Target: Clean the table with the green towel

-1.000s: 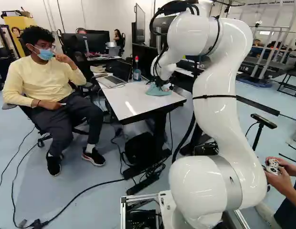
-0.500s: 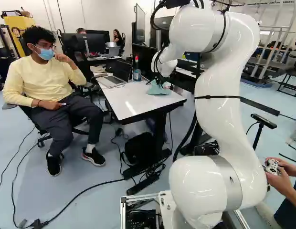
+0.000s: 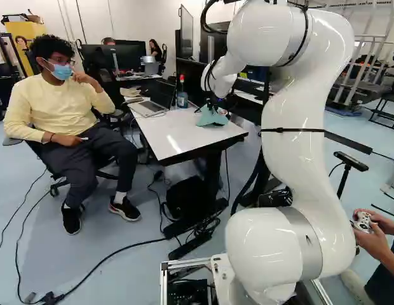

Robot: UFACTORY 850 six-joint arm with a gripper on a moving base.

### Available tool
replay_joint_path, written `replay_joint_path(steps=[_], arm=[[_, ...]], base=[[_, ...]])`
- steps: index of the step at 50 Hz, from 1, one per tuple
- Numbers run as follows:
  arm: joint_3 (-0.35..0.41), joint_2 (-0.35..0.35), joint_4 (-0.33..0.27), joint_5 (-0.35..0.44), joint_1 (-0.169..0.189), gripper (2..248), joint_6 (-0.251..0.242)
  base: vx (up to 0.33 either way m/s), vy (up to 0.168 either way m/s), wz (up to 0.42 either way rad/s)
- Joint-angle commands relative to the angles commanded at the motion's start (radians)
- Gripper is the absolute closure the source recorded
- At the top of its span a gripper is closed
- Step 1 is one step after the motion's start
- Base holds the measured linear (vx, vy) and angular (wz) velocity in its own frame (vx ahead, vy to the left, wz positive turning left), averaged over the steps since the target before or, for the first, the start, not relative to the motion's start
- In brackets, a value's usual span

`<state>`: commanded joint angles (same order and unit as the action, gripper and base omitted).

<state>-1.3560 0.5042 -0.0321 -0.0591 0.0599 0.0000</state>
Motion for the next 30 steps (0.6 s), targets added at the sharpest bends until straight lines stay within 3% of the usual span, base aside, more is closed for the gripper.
replay_joint_path(steps=[30], arm=[[-0.034,-0.030,0.000,-0.072,-0.031,206,0.000]], base=[[0.000,0.000,0.000]])
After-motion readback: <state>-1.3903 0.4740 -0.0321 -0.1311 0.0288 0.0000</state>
